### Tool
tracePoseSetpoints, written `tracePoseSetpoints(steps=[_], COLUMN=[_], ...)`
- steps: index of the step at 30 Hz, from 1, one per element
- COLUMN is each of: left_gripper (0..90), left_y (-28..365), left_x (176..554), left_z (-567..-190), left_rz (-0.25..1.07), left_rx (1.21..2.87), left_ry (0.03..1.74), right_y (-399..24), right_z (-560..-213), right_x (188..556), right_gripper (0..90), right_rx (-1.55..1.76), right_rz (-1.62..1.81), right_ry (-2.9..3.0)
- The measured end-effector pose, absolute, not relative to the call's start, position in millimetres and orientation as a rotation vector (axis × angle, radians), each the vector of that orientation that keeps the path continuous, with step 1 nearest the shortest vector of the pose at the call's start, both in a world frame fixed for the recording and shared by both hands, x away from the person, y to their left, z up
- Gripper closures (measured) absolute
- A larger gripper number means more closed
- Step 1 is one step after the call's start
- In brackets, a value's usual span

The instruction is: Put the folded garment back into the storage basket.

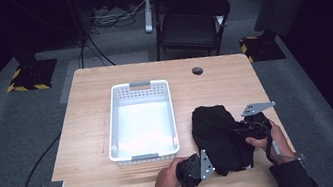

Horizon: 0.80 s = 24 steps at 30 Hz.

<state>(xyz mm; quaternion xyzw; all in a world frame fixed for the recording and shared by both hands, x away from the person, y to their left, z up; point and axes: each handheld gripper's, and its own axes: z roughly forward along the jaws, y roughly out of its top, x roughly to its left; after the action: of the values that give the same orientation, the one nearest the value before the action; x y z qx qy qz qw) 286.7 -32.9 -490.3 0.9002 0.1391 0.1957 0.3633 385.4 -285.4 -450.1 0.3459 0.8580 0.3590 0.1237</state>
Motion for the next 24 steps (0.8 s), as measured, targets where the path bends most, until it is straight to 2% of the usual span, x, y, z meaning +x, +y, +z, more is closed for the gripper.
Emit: tracePoseSetpoints(steps=[24], left_gripper=[76.9], left_y=[-24.5], left_x=[289.3], left_z=[-456.7], left_rz=[0.579], left_rx=[2.287], left_ry=[0.364], right_y=[-277.6], right_z=[-408.6], right_x=[386.1], right_gripper=[70.0], right_rx=[0.957], right_rz=[1.059], right_ry=[2.451])
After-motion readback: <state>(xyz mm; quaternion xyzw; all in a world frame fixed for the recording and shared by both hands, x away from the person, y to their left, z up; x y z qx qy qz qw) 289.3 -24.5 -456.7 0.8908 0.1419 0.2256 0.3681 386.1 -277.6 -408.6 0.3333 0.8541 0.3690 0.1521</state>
